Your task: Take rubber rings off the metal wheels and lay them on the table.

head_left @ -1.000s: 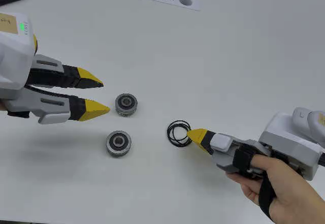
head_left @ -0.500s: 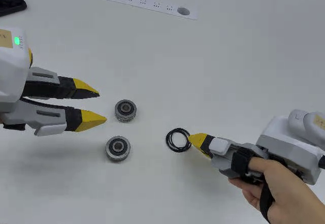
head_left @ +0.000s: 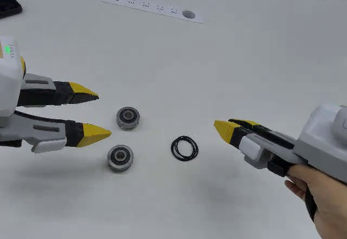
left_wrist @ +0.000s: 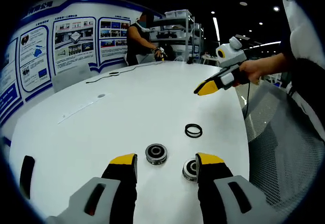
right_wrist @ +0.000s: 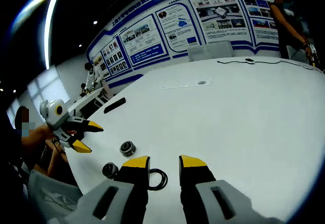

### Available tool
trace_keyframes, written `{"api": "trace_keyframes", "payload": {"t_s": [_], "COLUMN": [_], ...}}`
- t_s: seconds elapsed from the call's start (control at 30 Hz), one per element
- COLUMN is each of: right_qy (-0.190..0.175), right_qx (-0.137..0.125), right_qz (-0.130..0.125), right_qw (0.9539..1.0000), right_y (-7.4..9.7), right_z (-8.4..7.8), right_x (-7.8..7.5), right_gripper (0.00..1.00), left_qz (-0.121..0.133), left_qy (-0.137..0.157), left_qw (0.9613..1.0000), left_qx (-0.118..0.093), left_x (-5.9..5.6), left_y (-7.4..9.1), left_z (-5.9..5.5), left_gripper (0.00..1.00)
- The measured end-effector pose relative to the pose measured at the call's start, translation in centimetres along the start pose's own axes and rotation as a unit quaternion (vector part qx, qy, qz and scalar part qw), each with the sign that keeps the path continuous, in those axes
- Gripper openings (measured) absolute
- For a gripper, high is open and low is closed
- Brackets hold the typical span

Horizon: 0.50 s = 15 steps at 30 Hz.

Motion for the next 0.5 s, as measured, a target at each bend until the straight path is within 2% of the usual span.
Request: {"api": "trace_keyframes", "payload": {"t_s": [0.07,0.2,0.27,0.3,0.4,0.5], "right_qy": [0.023,0.04,0.054,0.06,0.072,0.095], "right_qx": [0.012,0.047,0.068,0.072,0.075,0.088], "right_qz": [0.011,0.04,0.039,0.041,0.05,0.057], "right_qw": [0.9996,0.9973,0.9954,0.9947,0.9933,0.9899], "right_y": [0.3,0.9,1.4,1.6,2.0,2.3], "right_z": [-0.1,-0.9,-1.3,-1.5,-1.6,-1.6], "right_x": [0.2,0.5,0.4,0.5,0.7,0.9], "right_gripper": [0.3,0.38,0.41,0.44,0.48,0.5], "left_qz": [0.008,0.019,0.025,0.027,0.043,0.044], "left_qy": [0.001,0.006,0.008,0.013,0.043,0.045], "left_qw": [1.0,0.9998,0.9997,0.9995,0.9977,0.9974], "left_qx": [-0.001,-0.003,-0.003,-0.005,-0.03,-0.033], "left_x": [-0.1,-0.4,-0.5,-0.7,-0.7,-0.8], "left_y": [0.3,0.8,1.1,1.5,2.3,3.0], "left_z": [-0.2,-0.8,-1.0,-1.1,-0.9,-1.1], "left_gripper": [0.52,0.61,0.66,0.68,0.72,0.78]}}
Point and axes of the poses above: the centre of the closed fingertips' face, and the gripper's own axes: y roughly backward along the fingers, x roughly to its left, z roughly out of its top, the point moved 9 cm from there along y, roughly backward along the fingers, and after that the axes turned 14 degrees about z, right-handed, at the moved point
